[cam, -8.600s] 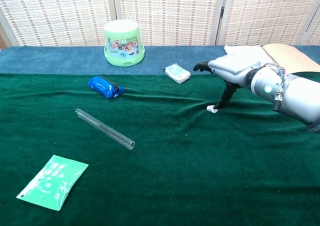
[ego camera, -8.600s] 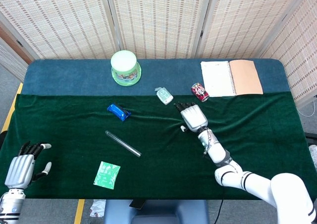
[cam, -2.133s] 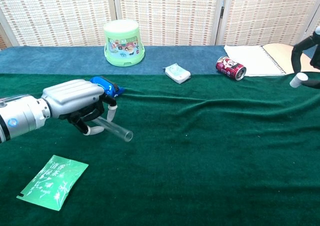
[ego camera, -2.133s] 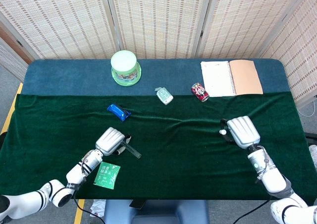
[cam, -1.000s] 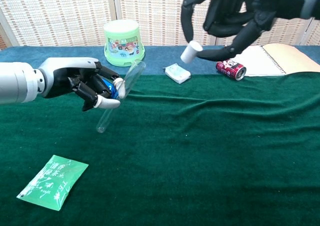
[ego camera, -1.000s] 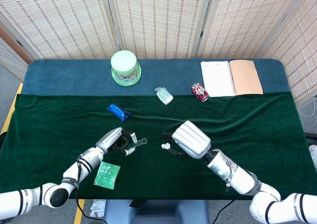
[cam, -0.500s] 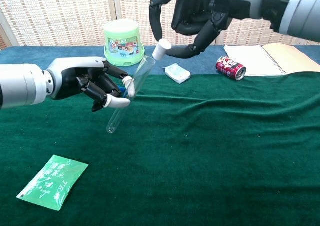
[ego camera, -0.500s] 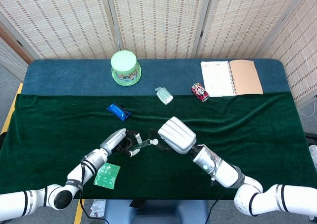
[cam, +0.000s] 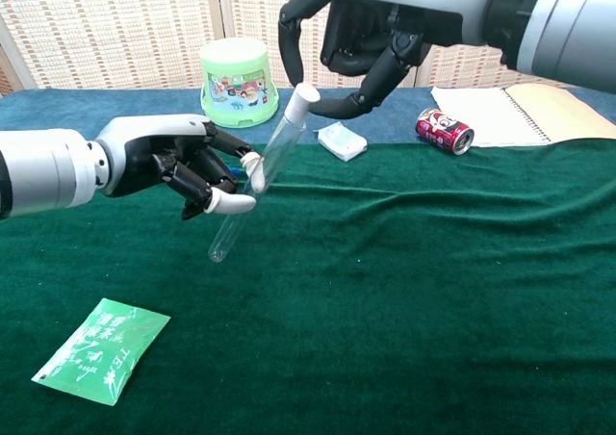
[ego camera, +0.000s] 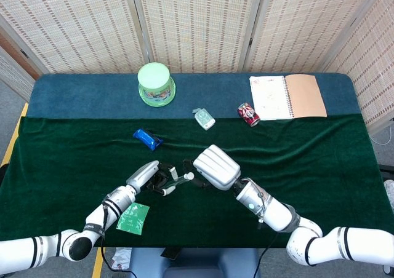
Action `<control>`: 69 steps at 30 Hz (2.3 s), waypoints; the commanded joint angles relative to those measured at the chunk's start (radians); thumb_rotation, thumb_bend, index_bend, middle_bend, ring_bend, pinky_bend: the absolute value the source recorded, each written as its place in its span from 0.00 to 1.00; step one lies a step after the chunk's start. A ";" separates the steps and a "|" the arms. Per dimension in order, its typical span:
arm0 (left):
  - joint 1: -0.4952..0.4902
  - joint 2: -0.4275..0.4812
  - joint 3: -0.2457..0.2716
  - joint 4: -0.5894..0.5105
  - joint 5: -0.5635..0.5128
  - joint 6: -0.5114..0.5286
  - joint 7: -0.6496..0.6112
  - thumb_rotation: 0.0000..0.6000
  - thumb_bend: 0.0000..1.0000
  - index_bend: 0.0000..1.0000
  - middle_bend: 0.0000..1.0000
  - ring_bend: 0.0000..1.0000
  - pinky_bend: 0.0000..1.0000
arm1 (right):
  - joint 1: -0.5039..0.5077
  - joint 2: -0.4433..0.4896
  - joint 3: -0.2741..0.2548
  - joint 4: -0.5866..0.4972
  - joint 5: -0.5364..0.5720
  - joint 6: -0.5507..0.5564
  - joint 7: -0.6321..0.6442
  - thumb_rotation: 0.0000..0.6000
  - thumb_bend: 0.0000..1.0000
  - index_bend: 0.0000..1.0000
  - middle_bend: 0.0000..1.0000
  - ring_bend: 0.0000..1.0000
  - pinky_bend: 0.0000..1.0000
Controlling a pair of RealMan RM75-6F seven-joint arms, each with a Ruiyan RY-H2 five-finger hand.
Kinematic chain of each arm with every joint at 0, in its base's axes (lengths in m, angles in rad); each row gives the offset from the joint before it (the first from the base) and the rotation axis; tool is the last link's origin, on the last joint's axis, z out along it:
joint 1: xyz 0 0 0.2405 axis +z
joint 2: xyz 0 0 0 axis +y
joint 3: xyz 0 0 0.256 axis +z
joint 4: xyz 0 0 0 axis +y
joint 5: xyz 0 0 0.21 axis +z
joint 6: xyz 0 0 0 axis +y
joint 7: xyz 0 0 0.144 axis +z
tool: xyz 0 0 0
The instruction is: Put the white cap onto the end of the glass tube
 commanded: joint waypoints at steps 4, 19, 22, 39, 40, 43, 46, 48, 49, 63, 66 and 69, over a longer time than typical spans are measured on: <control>-0.002 0.000 0.001 0.000 -0.005 0.001 0.003 1.00 0.41 0.78 0.90 0.82 0.76 | 0.008 -0.006 -0.003 0.002 0.008 -0.003 -0.005 1.00 0.63 0.77 0.95 1.00 1.00; -0.012 -0.001 0.000 -0.008 -0.013 0.007 0.018 1.00 0.41 0.78 0.90 0.82 0.76 | 0.036 -0.032 -0.005 0.010 0.040 -0.011 -0.031 1.00 0.63 0.77 0.95 1.00 1.00; -0.012 0.000 -0.003 -0.012 -0.011 0.010 0.016 1.00 0.41 0.78 0.90 0.82 0.77 | 0.039 -0.039 -0.005 0.013 0.045 -0.012 -0.028 1.00 0.63 0.77 0.95 1.00 1.00; 0.007 -0.017 0.016 0.005 0.036 0.114 0.104 1.00 0.41 0.78 0.90 0.82 0.76 | 0.057 -0.068 -0.016 0.043 0.103 -0.029 -0.036 1.00 0.63 0.77 0.96 1.00 1.00; 0.008 -0.016 0.016 0.003 0.035 0.114 0.105 1.00 0.41 0.79 0.90 0.82 0.76 | 0.058 -0.071 -0.017 0.045 0.106 -0.029 -0.040 1.00 0.63 0.77 0.96 1.00 1.00; 0.009 -0.012 0.015 0.000 0.035 0.113 0.106 1.00 0.41 0.78 0.90 0.82 0.77 | 0.062 -0.074 -0.018 0.049 0.111 -0.031 -0.047 1.00 0.64 0.77 0.96 1.00 1.00; 0.009 -0.010 0.014 -0.001 0.035 0.112 0.106 1.00 0.41 0.78 0.90 0.82 0.76 | 0.065 -0.078 -0.019 0.054 0.111 -0.028 -0.051 1.00 0.64 0.77 0.96 1.00 1.00; 0.009 -0.010 0.015 0.000 0.035 0.113 0.110 1.00 0.41 0.78 0.90 0.82 0.76 | 0.065 -0.078 -0.021 0.057 0.108 -0.026 -0.052 1.00 0.64 0.76 0.96 1.00 1.00; 0.009 -0.011 0.016 0.001 0.035 0.114 0.113 1.00 0.41 0.78 0.90 0.82 0.76 | 0.065 -0.077 -0.023 0.059 0.107 -0.026 -0.053 1.00 0.64 0.74 0.95 1.00 1.00; 0.009 -0.054 0.051 0.047 0.054 0.179 0.240 1.00 0.41 0.78 0.90 0.81 0.76 | 0.068 -0.076 -0.043 0.084 0.109 -0.045 -0.036 1.00 0.64 0.14 0.93 1.00 1.00; 0.012 -0.060 0.059 0.055 0.056 0.190 0.264 1.00 0.41 0.78 0.90 0.81 0.76 | 0.066 -0.078 -0.044 0.087 0.105 -0.043 -0.024 1.00 0.64 0.10 0.93 1.00 1.00; 0.015 -0.063 0.065 0.069 0.062 0.207 0.293 1.00 0.41 0.78 0.90 0.81 0.76 | 0.057 -0.064 -0.043 0.077 0.088 -0.027 -0.012 1.00 0.64 0.09 0.93 1.00 1.00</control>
